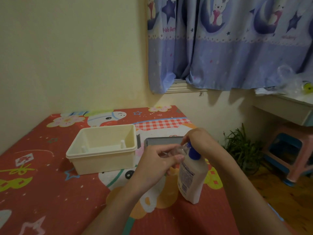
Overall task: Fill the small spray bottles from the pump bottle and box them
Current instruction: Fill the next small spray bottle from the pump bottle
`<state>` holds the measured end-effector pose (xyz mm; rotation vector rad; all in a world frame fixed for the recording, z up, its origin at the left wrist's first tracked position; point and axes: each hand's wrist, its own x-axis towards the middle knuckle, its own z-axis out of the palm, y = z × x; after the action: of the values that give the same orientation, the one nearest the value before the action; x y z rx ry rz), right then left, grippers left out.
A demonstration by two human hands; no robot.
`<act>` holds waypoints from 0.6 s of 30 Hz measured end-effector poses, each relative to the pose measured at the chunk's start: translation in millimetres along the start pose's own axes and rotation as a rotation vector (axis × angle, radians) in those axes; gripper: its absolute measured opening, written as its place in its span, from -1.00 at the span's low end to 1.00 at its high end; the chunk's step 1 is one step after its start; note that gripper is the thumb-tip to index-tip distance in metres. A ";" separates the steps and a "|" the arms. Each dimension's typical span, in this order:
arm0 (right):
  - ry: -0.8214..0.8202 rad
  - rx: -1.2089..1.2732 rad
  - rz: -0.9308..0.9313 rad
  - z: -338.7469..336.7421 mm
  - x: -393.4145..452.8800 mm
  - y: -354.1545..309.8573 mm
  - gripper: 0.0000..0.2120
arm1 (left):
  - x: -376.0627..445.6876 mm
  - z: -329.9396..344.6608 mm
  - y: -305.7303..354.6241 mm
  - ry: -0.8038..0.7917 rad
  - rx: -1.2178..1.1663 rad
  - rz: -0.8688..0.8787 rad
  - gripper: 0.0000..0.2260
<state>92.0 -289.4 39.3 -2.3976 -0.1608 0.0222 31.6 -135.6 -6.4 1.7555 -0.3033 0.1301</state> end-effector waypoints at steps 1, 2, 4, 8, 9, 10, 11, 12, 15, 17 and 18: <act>-0.008 0.011 0.010 -0.3 0.7 0.9 -0.70 | 0.2 0.1 0.0 -0.001 0.002 0.003 -0.73; -0.004 0.020 0.012 0.7 0.0 1.3 -0.70 | 0.0 0.4 -0.8 0.001 -0.001 0.002 -0.73; 0.017 0.013 0.011 4.4 -0.9 2.7 -0.70 | -0.5 0.8 -3.5 0.007 -0.006 0.001 -0.73; 0.011 0.040 0.055 7.5 -3.7 2.7 -0.70 | -3.5 3.7 -8.2 0.011 -0.035 -0.022 -0.71; -0.001 0.044 0.063 5.5 -3.3 2.0 -0.69 | -3.7 4.2 -7.2 0.009 -0.040 -0.022 -0.71; -0.004 0.052 0.063 3.4 -3.6 0.4 -0.69 | -3.4 4.3 -6.2 0.009 -0.042 -0.017 -0.71; 0.006 0.057 0.052 1.2 -3.0 -1.1 -0.70 | -2.5 4.0 -5.0 0.011 -0.040 -0.009 -0.71; 0.012 0.062 0.046 0.3 -2.2 -1.4 -0.71 | -1.6 3.7 -3.9 0.012 -0.036 -0.002 -0.71; 0.030 0.071 0.064 2.7 -1.7 -1.0 -0.71 | -1.3 2.5 -4.1 0.014 -0.032 -0.010 -0.71; 0.029 0.088 0.079 6.4 0.1 1.0 -0.72 | -2.0 1.9 -5.4 0.017 -0.033 -0.022 -0.71; 0.041 0.097 0.087 7.9 -0.1 2.3 -0.72 | -2.2 2.1 -5.9 0.019 -0.026 -0.025 -0.71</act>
<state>91.7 -285.8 32.0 -2.3050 -0.0348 0.0205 30.9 -136.3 -13.0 1.7311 -0.2680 0.1248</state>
